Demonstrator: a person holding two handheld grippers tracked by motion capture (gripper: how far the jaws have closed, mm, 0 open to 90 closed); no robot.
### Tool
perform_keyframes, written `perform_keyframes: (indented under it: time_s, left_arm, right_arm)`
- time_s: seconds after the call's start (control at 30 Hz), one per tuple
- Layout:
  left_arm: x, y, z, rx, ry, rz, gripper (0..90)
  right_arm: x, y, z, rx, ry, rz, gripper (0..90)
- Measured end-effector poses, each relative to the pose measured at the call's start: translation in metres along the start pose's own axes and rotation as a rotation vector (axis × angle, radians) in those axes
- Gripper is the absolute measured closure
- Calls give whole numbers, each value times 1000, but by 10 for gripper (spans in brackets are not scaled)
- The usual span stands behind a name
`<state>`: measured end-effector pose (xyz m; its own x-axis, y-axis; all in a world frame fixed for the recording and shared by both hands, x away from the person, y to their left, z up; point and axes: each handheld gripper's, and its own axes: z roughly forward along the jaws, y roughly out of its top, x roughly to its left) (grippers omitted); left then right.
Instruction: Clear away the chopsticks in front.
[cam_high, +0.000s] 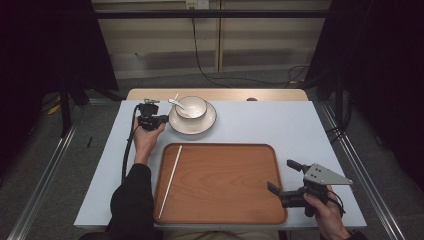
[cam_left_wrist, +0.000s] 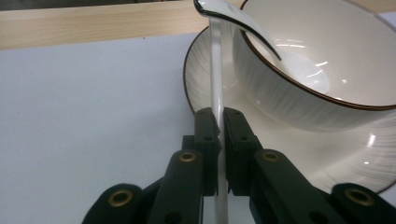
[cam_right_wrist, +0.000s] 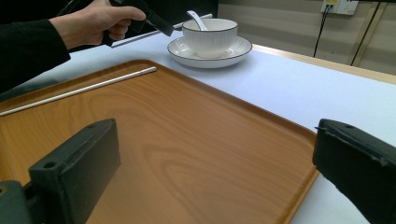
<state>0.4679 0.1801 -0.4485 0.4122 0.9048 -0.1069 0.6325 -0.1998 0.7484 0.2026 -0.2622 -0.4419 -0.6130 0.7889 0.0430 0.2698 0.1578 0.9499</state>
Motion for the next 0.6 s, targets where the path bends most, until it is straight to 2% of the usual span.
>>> perform_keyframes:
  time_s: [0.13,0.17,0.2,0.27,0.37,0.4,0.6]
  left_arm:
    - [1,-5,-6,2,-1,5,856]
    - [-1,-5,-8,-11,-3,-10,856]
    - [0,-6,-11,-4,6,9,855]
    - [-1,-7,-15,-6,2,9,855]
    - [-3,-11,-19,-27,-6,-24,856]
    - [-4,-13,-21,-22,7,-20,856]
    - [-4,-23,-26,-34,-2,-40,855]
  right_arm:
    - [0,0,0,-2,0,0,4]
    - [0,0,-1,-1,0,1,4]
    - [0,0,-1,-2,0,0,4]
    - [0,0,-1,-1,-1,0,4]
    - [0,0,-1,-1,-1,-1,4]
    - [0,0,-1,-2,0,-1,4]
    - [0,0,-1,-3,1,-5,4]
